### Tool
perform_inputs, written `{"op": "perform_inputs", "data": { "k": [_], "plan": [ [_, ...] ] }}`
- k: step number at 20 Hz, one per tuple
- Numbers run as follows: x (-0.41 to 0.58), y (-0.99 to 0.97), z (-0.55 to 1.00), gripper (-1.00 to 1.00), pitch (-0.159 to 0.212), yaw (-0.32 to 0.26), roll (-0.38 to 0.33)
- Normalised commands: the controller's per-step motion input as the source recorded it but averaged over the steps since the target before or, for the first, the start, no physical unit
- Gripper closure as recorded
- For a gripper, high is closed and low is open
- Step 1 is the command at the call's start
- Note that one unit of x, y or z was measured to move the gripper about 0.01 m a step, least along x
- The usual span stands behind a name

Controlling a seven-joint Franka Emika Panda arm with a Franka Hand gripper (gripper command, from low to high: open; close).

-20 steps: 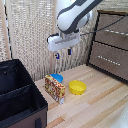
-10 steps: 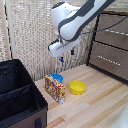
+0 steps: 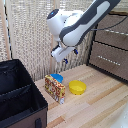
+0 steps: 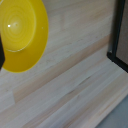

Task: Move your gripper towards the bottom drawer handle. Grasp the handle gently with your gripper. Apply gentle outward force to slide the bottom drawer open.

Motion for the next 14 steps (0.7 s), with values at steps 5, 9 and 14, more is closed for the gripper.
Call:
{"op": "perform_inputs", "data": {
  "k": [5,9,14],
  "plan": [
    [0.0,-0.17,-0.04,-1.0,-0.011,0.126,-0.368],
    [0.0,-0.26,0.0,-1.0,-0.046,0.126,-0.339],
    [0.0,-0.27,0.0,-1.0,-0.03,0.113,-0.339]
  ]
}}
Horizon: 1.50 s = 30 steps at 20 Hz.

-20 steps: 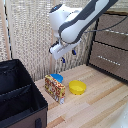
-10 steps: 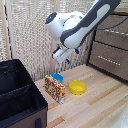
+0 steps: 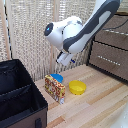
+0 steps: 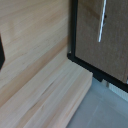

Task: Move your gripper towards the bottom drawer handle. Grasp the handle gently with your gripper. Apply gentle outward force to slide the bottom drawer open.

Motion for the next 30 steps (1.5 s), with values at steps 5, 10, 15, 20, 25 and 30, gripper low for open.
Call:
{"op": "perform_inputs", "data": {
  "k": [5,10,15,20,25,30],
  "plan": [
    [0.01,-0.36,-0.08,-1.0,-0.007,0.106,-0.316],
    [0.029,-0.41,-0.28,-1.0,0.005,0.124,-0.264],
    [0.022,-0.47,-0.12,-1.0,-0.009,0.104,-0.231],
    [0.0,-0.57,0.0,-1.0,-0.053,0.102,-0.202],
    [0.0,-0.61,-0.01,-1.0,-0.05,0.111,-0.182],
    [0.0,-0.6,-0.04,-1.0,-0.048,0.107,-0.18]
  ]
}}
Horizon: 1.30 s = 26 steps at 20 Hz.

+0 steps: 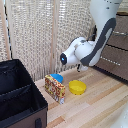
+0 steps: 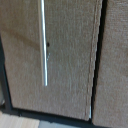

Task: Move your gripper towards the bottom drawer handle. Grasp the handle gently with your gripper. Apply gentle outward force to slide the bottom drawer open.

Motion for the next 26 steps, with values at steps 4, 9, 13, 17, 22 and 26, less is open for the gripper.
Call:
{"op": "perform_inputs", "data": {
  "k": [4,9,13,17,22,26],
  "plan": [
    [0.001,-0.55,-0.12,-1.0,-0.016,0.086,-0.142],
    [0.027,-0.46,-0.3,-1.0,0.0,0.076,-0.087],
    [0.043,-0.44,-0.28,-1.0,0.006,0.021,-0.057],
    [0.0,-0.36,-0.01,-1.0,0.0,-0.009,-0.103],
    [0.022,-0.42,0.07,-1.0,0.003,-0.026,-0.065],
    [0.129,-0.57,0.08,-1.0,0.03,-0.001,0.011]
  ]
}}
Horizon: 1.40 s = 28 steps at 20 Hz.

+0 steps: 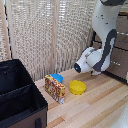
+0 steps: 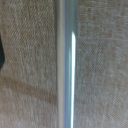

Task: Move your gripper towards the bottom drawer handle. Grasp the handle gently with your gripper. Apply gentle outward force to slide the bottom drawer open.

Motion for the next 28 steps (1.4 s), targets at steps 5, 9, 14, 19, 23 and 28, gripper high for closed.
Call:
{"op": "perform_inputs", "data": {
  "k": [5,9,14,19,23,28],
  "plan": [
    [0.069,-0.24,0.0,1.0,0.012,0.0,0.03],
    [0.031,-0.11,0.0,1.0,0.021,-0.004,0.025],
    [0.006,-0.07,0.06,1.0,0.034,0.0,0.025],
    [0.019,-0.05,0.12,1.0,0.053,0.037,0.05],
    [0.186,0.23,0.12,1.0,0.094,0.035,0.099],
    [0.385,0.58,0.2,1.0,0.094,-0.01,0.169]
  ]
}}
